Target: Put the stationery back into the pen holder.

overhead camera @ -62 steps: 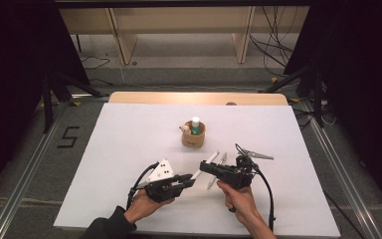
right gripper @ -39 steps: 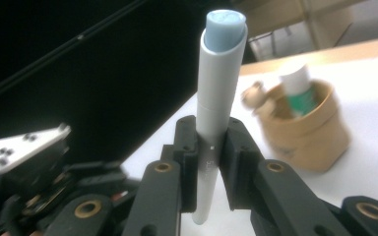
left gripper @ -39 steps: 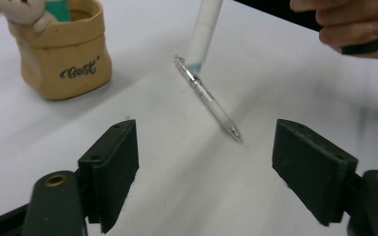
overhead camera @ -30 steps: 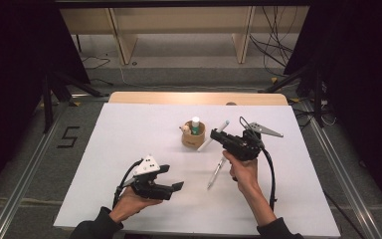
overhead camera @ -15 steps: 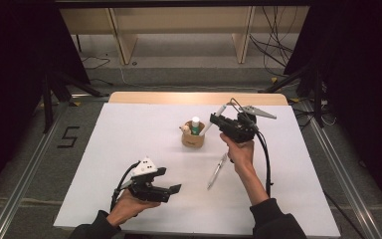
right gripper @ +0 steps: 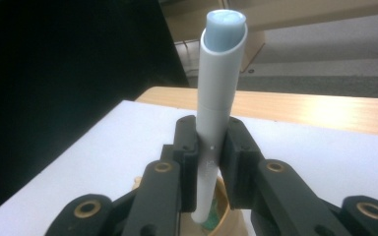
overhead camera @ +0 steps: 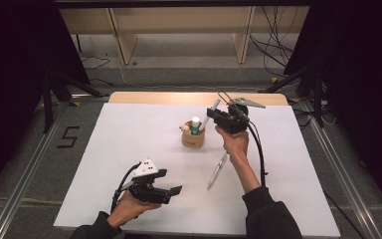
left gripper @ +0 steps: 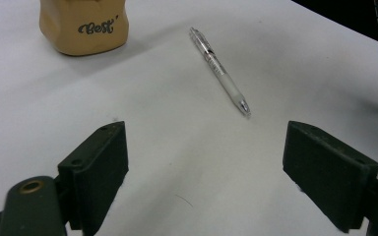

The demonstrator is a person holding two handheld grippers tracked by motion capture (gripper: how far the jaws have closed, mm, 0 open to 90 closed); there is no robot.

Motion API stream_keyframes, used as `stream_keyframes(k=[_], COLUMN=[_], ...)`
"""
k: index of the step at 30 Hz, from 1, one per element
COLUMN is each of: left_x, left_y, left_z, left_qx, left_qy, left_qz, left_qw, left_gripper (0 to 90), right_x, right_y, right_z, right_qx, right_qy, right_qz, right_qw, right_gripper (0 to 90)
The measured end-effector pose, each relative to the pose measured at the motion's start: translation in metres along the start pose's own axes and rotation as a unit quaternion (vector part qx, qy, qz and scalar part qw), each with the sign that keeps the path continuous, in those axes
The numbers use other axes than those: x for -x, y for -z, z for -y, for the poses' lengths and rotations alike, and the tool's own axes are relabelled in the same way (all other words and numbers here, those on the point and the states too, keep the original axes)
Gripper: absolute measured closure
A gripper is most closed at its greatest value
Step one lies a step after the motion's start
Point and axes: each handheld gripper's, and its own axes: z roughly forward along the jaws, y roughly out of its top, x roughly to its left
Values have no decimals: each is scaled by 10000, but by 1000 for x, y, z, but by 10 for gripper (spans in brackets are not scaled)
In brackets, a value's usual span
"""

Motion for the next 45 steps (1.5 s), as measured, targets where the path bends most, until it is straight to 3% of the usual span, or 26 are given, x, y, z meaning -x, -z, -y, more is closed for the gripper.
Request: stream_keyframes(k=[21, 33, 41, 43, 45], left_x=[1, 1, 1, 0, 1], left_y=[-5, -7, -7, -8, -8], left_z=[1, 1, 1, 1, 1], left_qx=[-148, -216, -227, -243, -238], left_qy=[109, 59, 70, 70, 98], left_qz=[-104, -140, -141, -142, -145], left_qw=[9998, 9997, 9996, 9996, 9996], left_gripper=[169, 169, 169, 169, 169], right_x=[0, 2, 0, 0, 0], right_y=[-25, -33, -39, -39, -39], right_z=[3, 6, 9, 10, 9], right_qx=[-431, -631, -796, -837, -805], right_qy=[113, 117, 329, 316, 301], right_qz=[237, 297, 410, 414, 404], right_qw=[9987, 9975, 9954, 9951, 9955], right_gripper=[788, 788, 783, 772, 692])
